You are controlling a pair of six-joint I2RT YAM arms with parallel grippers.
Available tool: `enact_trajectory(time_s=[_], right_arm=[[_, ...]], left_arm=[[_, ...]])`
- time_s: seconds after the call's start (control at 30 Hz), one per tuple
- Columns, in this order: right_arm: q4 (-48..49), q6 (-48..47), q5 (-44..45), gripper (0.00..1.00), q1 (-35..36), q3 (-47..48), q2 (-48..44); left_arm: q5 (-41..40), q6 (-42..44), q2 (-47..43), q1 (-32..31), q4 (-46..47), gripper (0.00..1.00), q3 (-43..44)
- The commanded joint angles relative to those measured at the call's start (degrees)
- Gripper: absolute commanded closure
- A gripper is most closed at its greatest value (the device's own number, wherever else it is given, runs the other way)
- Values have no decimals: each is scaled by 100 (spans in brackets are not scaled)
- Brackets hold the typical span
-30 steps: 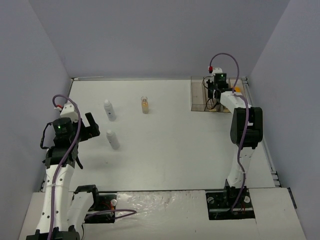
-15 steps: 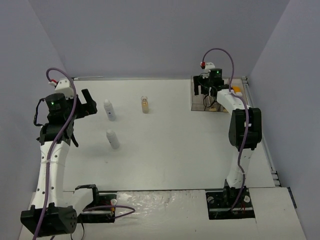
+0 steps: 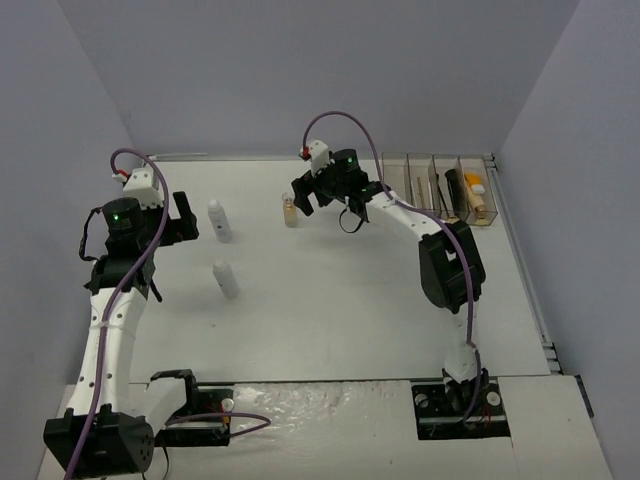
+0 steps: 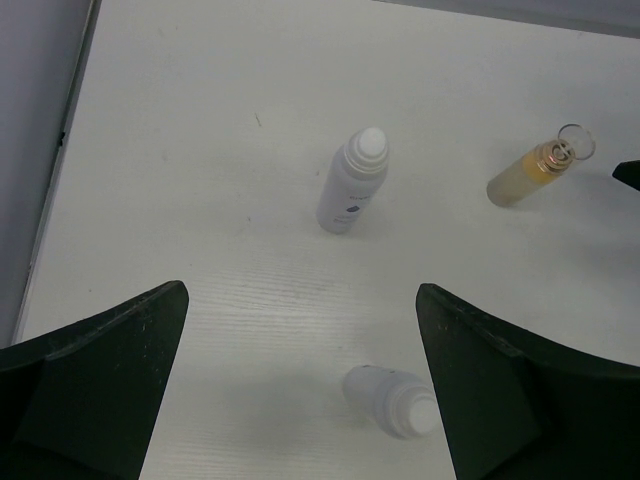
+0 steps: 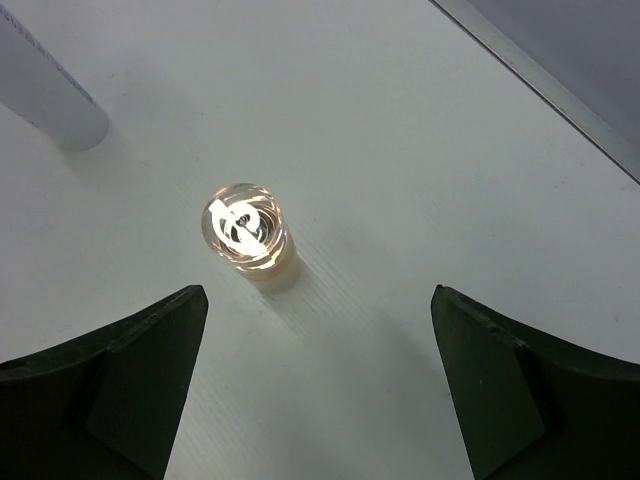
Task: Organize the makeup
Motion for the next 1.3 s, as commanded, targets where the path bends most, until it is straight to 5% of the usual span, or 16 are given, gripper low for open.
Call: enact_trajectory(time_s=[0.0,0.77,1.13,1.27], right_arm=[[555,-193,-337,8,101,439,224],[495,-81,-680,18,312,1378,1276],[487,-72,-696,42,328,1420,1371],[491,-59,-652,62,332,1442,1376]], left_arm=[[-399,6,-220,-15,654,3,191],[-229,-242,-56,196,602,3,251],[-142,-311,-56,231,611,3,234],[-147,-315,-56,227,616,3,234]])
